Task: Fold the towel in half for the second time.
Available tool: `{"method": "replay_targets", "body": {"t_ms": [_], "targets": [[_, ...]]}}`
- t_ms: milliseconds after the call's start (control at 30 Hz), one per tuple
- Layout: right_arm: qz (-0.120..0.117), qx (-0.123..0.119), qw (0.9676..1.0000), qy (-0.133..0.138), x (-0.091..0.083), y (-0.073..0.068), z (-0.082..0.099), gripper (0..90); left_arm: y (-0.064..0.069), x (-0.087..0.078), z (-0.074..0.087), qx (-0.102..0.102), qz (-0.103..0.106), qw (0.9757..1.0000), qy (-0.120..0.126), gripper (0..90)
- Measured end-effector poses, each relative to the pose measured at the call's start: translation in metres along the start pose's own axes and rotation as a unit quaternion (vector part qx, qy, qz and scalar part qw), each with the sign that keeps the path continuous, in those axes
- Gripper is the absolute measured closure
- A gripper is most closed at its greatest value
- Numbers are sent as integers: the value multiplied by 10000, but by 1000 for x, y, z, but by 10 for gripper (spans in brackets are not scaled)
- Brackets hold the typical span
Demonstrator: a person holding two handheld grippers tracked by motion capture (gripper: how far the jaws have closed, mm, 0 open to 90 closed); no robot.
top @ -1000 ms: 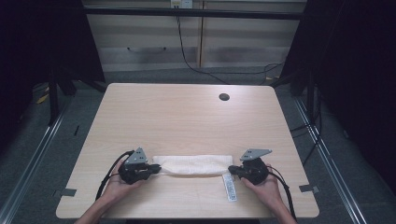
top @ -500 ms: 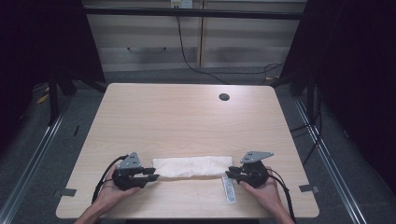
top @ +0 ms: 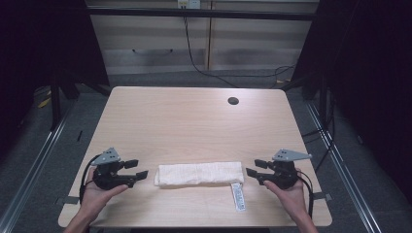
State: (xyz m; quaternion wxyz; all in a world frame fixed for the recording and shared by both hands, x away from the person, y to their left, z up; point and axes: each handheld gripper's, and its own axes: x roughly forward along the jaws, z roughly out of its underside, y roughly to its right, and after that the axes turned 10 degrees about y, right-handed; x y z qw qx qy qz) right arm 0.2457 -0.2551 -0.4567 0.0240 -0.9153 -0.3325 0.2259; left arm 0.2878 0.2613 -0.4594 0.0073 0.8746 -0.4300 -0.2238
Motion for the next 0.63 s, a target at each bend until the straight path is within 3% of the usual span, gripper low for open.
{"method": "replay_targets", "body": {"t_ms": [167, 233, 300, 333, 567, 633], "targets": [[390, 198, 9989, 147, -15, 22, 3, 430, -17, -12, 0, -143, -154, 9997, 80, 358], [540, 248, 9981, 185, -19, 28, 10, 401, -23, -14, 1, -229, -360, 9990, 136, 348], [683, 305, 9969, 236, -24, 33, 16, 383, -25, -18, 2, -379, -451, 9980, 224, 334], [758, 358, 9961, 267, -28, 35, 18, 370, -25, -19, 3, -353, -445, 9982, 201, 312], [1092, 503, 9915, 493, -44, 41, 24, 317, -36, -18, 15, -635, -622, 9960, 126, 217], [1163, 496, 9908, 478, -43, 42, 25, 309, -37, -19, 15, -668, -679, 9952, 221, 212]]}}
